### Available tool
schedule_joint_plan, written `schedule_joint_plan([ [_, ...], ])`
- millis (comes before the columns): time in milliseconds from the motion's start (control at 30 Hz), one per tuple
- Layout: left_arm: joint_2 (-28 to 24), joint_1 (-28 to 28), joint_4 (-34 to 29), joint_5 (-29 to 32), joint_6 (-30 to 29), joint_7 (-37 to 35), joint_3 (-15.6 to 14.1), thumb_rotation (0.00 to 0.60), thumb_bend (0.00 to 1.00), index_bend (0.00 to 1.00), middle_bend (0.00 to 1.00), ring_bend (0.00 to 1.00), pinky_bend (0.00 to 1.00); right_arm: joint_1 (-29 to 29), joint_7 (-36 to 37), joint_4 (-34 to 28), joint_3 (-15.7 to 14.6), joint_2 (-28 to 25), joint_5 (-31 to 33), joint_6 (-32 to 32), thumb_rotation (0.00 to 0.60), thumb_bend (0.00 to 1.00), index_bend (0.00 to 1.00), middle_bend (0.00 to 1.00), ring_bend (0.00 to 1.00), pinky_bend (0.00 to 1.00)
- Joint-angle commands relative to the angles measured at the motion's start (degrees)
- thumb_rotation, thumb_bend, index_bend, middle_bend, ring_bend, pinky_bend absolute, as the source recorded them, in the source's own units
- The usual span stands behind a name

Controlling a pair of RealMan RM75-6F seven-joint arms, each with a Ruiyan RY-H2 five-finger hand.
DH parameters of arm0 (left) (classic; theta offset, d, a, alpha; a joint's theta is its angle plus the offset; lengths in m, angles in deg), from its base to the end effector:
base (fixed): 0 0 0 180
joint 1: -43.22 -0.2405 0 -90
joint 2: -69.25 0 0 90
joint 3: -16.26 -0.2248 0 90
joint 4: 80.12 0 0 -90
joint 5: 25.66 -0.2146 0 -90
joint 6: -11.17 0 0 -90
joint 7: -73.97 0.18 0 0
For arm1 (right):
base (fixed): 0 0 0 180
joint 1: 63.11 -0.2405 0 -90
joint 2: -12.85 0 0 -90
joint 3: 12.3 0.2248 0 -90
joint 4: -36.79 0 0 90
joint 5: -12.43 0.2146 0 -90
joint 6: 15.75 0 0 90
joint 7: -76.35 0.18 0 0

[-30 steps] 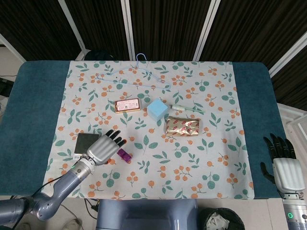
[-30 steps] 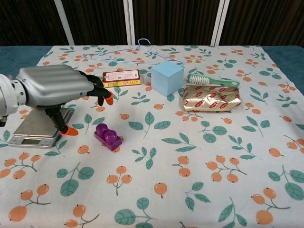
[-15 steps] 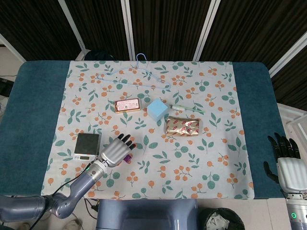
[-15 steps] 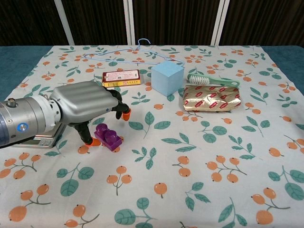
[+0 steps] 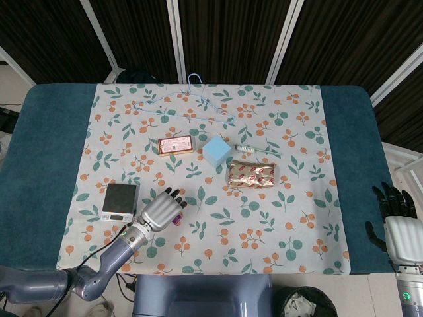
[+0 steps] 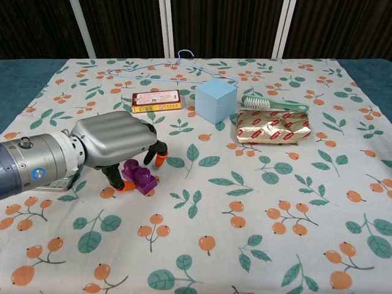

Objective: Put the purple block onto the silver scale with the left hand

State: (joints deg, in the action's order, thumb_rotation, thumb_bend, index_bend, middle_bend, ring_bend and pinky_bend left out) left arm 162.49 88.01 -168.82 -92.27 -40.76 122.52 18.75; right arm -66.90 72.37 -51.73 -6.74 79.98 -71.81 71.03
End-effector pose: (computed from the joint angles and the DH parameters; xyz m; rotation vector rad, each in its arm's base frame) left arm -0.0901 0.2924 -0.0936 -2.2483 -0.4270 -0.6473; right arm -0.2952 -0.2197 0.1475 1.3251 -0.8109 0.8617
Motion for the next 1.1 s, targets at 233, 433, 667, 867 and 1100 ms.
schedule_joint_plan([
  [233, -0.30, 0.41, 0.61, -0.39, 0.10, -0.56, -1.07, 0.600, 0.23, 0.43, 0.47, 0.24, 0.32, 0.09, -0.22, -0.20, 0.12, 0.06, 0.28, 0.12, 0.600, 0.48, 0.07, 0.03, 0.02, 0.00],
  [433, -0.57, 0.61, 0.93, -1.52, -0.73, -1.09, -1.39, 0.600, 0.27, 0.47, 0.51, 0.29, 0.36, 0.13, -0.37, -0.28, 0.20, 0.12, 0.31, 0.28, 0.600, 0.48, 0.07, 0.03, 0.02, 0.00],
  [667, -3.03, 0.22, -0.53, -1.64, -2.65, -2.04, -0.55, 0.600, 0.27, 0.47, 0.51, 0.30, 0.36, 0.10, -0.69, -0.26, 0.21, 0.29, 0.48, 0.16, 0.600, 0.48, 0.07, 0.03, 0.02, 0.00],
  [867, -9.13, -1.59, -4.03, -1.79, -5.74, -3.74, -0.16, 0.600, 0.27, 0.47, 0.50, 0.30, 0.36, 0.08, -1.14, -0.39, 0.21, 0.50, 0.47, 0.22, 0.600, 0.48, 0.07, 0.03, 0.02, 0.00],
  [1100, -17.13, -5.92, -4.75, -2.51, -8.52, -10.62, -2.05, 0.600, 0.27, 0.47, 0.50, 0.29, 0.36, 0.03, -2.32, -0.96, -0.03, 0.84, -0.11, 0.44, 0.600, 0.48, 0.07, 0.03, 0.02, 0.00],
])
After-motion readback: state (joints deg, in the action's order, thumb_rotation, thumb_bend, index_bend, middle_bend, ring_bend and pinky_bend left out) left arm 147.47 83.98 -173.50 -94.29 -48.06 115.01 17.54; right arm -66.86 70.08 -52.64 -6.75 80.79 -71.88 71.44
